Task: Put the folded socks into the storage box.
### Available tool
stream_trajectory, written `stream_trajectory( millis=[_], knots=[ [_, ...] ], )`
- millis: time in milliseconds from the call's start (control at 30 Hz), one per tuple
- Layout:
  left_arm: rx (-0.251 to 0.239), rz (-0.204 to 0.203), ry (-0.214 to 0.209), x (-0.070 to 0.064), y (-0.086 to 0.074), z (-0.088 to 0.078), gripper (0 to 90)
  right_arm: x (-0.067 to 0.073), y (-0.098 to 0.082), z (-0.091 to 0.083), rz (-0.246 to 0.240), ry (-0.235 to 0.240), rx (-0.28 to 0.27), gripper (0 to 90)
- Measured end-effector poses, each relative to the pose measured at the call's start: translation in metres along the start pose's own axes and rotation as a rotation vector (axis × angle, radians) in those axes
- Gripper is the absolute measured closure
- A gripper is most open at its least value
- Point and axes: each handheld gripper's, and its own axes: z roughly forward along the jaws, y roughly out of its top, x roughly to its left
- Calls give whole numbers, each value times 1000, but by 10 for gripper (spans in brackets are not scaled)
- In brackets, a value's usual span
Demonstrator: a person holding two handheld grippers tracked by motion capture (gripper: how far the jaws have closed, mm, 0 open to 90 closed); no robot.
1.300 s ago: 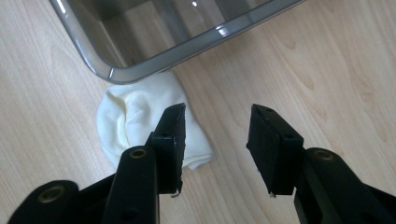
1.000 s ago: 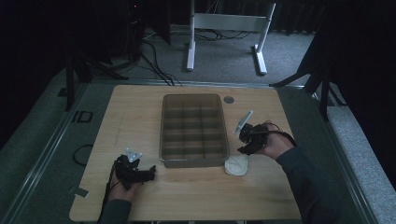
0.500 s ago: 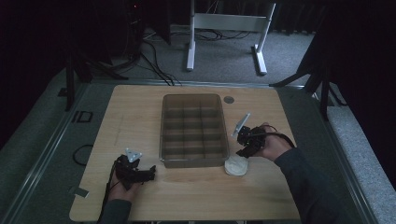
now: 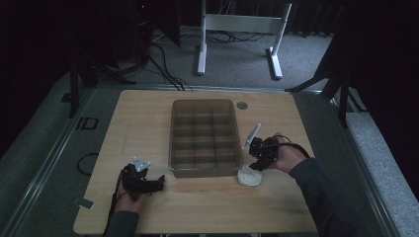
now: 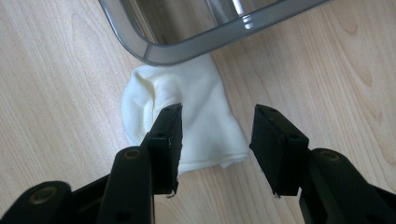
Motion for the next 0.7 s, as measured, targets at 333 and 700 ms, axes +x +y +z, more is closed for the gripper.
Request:
stream_trajectory(
  millis=[333, 700],
  knots=[
    [0, 0, 0, 0, 0, 0, 10, 2, 2, 6, -17, 13, 25, 519],
    [0, -1, 0, 0, 0, 0, 10, 6, 2, 14, -24, 32, 53, 507]
  ],
)
